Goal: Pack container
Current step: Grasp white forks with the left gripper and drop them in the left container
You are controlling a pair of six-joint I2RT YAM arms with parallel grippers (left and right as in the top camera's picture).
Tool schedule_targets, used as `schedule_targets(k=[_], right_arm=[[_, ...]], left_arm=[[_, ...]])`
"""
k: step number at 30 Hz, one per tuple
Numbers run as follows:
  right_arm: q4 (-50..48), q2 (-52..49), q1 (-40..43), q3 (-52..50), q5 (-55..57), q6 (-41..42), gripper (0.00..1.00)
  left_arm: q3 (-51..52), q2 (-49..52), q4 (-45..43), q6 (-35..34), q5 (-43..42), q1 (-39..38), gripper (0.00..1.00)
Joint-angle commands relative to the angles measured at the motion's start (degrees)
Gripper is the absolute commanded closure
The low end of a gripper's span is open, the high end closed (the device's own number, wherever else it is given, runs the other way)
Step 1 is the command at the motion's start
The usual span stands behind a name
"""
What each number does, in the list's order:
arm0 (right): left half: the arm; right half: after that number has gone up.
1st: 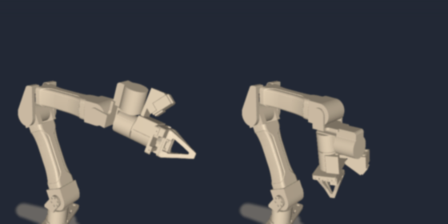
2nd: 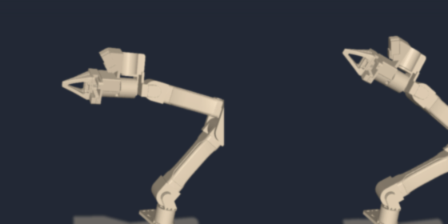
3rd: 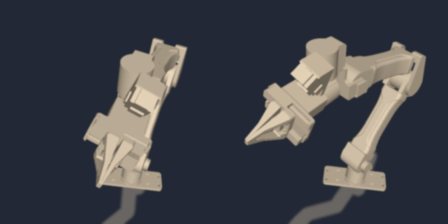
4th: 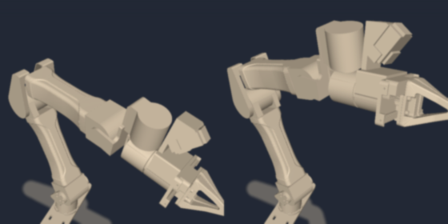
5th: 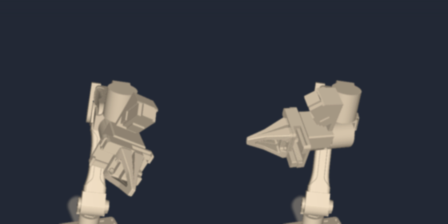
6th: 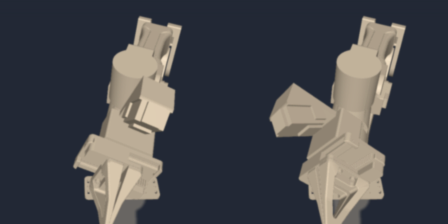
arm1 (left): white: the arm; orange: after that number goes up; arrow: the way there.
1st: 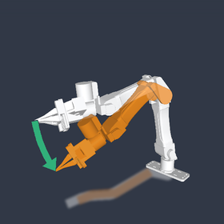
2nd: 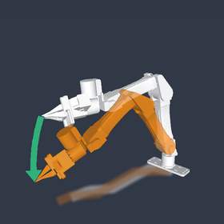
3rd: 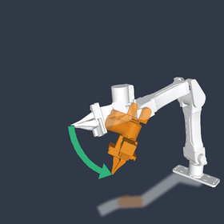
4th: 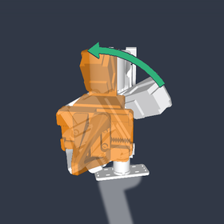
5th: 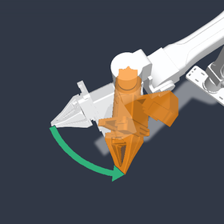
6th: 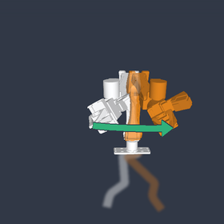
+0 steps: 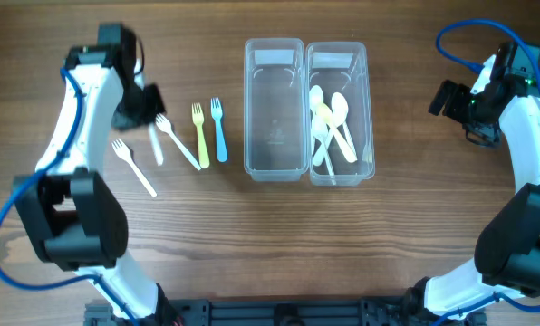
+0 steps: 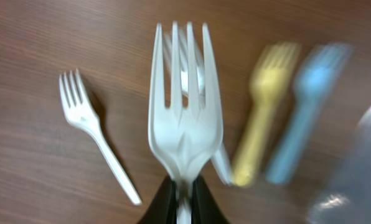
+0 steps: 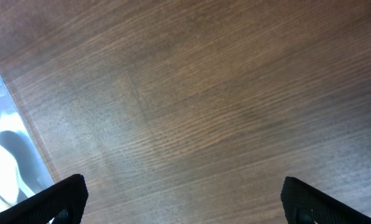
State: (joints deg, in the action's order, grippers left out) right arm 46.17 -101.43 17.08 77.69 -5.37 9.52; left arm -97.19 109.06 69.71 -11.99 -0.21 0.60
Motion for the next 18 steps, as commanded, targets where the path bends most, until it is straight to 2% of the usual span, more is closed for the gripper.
schedule_targets(k=[1,5,7,11,13,15,16,17,18], right_arm=[[0.0,-0.7,-0.17,-0.35,-0.68,-0.13,0.01],[0.0,-0.7,-0.17,-0.35,-0.68,-0.13,0.01],[-0.02,-0.7,-0.17,-0.35,-0.68,-0.13,0.01],[-0.04,-0.7,-0.17,-0.35,-0.68,-0.13,0.01],[-0.02,-0.7,-0.17,-0.35,-0.68,-0.13,0.0],[-0.07,-0.7,-0.17,-0.35,-0.68,-0.13,0.01],[-0.07,-0.7,-0.17,-0.35,-0.68,-0.13,0.01],[-0.07,-0.7,-0.17,-0.35,-0.68,-0.13,0.01],[-0.07,-0.7,-0.17,-0.35,-0.68,-0.13,0.0]], left_arm=[[-9.79,-5.6,1.09,1.27,-4.48,-10.27,0.96],[-9.75,-3.89,-2.6,1.25,-4.44,-23.87,0.96],[-9.75,-1.55,-5.38,1.27,-3.43,-27.67,0.96],[-9.75,6.73,-11.13,1.2,-3.1,-31.43,0.96],[-9.75,11.34,-12.02,-7.26,-0.13,-31.41,0.96],[-9.75,15.61,-12.72,-9.27,-0.35,-31.08,0.96],[-9.75,16.9,-12.72,-8.76,-0.35,-31.08,0.94],[-9.75,17.42,-12.28,-7.78,-0.37,-31.08,0.84],[-9.92,16.87,-11.72,-7.76,-1.07,-31.08,0.68]])
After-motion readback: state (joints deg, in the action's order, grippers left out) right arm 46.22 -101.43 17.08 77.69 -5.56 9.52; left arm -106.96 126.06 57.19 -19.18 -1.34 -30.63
